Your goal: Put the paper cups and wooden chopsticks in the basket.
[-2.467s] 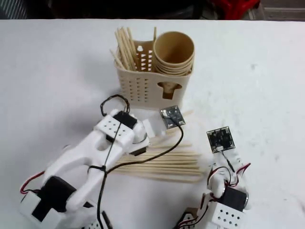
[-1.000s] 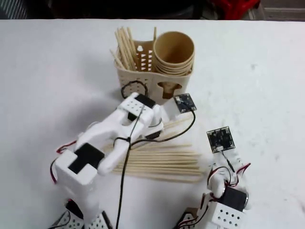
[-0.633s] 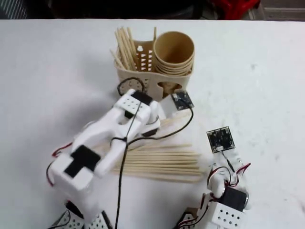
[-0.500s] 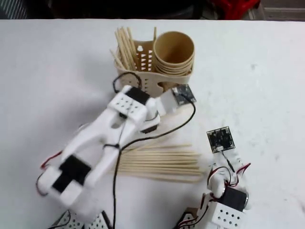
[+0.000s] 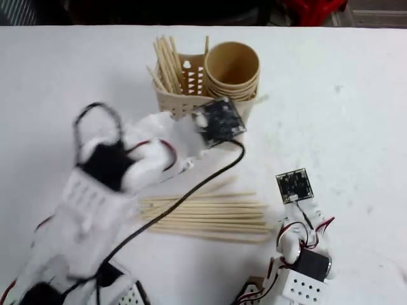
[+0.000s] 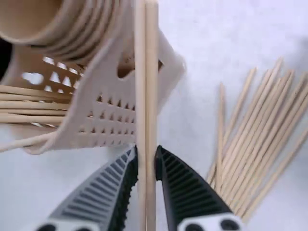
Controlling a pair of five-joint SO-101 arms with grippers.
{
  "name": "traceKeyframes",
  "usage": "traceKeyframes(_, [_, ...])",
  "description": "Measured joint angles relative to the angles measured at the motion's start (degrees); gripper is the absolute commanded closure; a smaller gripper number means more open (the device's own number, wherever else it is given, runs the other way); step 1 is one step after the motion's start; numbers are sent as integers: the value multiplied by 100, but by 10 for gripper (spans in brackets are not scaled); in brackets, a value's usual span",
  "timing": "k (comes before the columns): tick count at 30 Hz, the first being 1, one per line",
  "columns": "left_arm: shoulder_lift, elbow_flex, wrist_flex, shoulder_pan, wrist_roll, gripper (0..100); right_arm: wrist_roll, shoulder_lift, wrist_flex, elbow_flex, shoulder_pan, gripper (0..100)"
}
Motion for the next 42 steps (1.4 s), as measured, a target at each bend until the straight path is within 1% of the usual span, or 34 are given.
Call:
traceKeyframes(4, [-571, -721, -141, -9, 659, 980, 0, 0, 0, 0, 0, 983])
traceKeyframes(7, [-642, -1345, -598, -9, 1178, 980, 0, 0, 0, 0, 0, 983])
traceKeyframes(11, [-422, -1714, -1688, -9, 1732, 980, 0, 0, 0, 0, 0, 983])
traceKeyframes(16, [589, -1793, -3481, -9, 2004, 980, 0, 0, 0, 0, 0, 983])
traceKeyframes(19, [1284, -1952, -4079, -97, 2180, 980, 0, 0, 0, 0, 0, 983])
traceKeyframes(24, [2057, -2154, -4273, -774, 3042, 980, 0, 0, 0, 0, 0, 983])
traceKeyframes(26, [2171, -2154, -4281, -967, 3191, 980, 0, 0, 0, 0, 0, 983])
traceKeyframes(30, [2189, -1960, -4554, -1037, 3253, 980, 0, 0, 0, 0, 0, 983])
traceKeyframes(37, [2198, -1029, -5248, -1055, 3253, 978, 0, 0, 0, 0, 0, 983])
traceKeyframes(42, [2198, -527, -5354, -1055, 3253, 976, 0, 0, 0, 0, 0, 983])
